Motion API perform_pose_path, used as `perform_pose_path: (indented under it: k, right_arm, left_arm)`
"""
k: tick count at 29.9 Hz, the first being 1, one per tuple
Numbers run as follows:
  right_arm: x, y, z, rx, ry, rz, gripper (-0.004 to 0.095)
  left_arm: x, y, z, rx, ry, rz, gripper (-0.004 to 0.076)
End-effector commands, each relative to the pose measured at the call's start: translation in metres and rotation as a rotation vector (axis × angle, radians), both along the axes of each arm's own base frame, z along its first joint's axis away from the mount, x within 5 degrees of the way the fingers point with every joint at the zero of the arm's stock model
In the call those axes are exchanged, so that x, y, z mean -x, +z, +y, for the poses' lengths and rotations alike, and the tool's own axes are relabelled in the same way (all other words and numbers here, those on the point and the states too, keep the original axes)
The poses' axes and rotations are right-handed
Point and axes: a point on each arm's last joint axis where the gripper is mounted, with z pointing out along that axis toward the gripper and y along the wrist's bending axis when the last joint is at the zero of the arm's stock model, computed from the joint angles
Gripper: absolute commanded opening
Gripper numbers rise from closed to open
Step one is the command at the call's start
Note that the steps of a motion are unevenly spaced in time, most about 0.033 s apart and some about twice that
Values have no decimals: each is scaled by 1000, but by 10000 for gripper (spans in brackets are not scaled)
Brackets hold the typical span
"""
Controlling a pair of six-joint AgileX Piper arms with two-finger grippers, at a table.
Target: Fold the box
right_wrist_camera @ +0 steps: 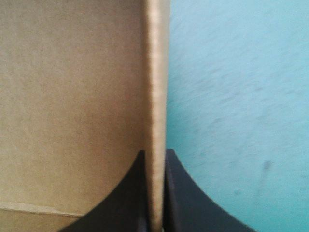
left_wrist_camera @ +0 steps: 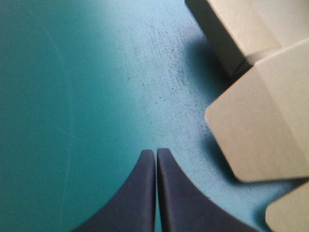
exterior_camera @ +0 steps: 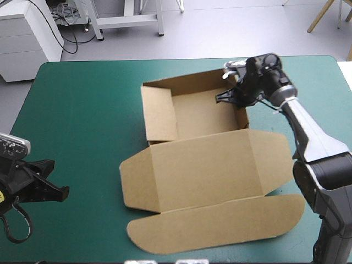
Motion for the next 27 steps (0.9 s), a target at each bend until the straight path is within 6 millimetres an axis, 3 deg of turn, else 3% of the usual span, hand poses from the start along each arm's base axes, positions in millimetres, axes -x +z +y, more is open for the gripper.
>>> perform_pose_path:
  k: [1, 5, 7, 13, 20, 24, 27]
  right_arm:
    - [13, 77, -63, 9, -106, -234, -19]
    - [16, 85, -137, 74, -260, -260, -19]
    - [18, 81, -177, 110, -357, -247, -19]
    - [31, 62, -266, 146, -565, -187, -19]
    - [43, 33, -327, 151, -699, -108, -18]
    - [43, 18, -342, 150, -720, -70, 18]
    - [43, 15, -345, 151, -724, -61, 121]
  left_arm:
    - [4, 2, 2, -2, 12, 28, -10]
    - [4, 2, 2, -2, 12, 28, -10]
    - [4, 2, 2, -2, 12, 28, -10]
    - [3, 2, 4, -27, 25, 18, -10]
    - [2, 3, 8, -59, 49, 4, -10]
    - [2, 3, 9, -66, 54, 0, -10]
    - [2, 3, 10, -75, 61, -3, -10]
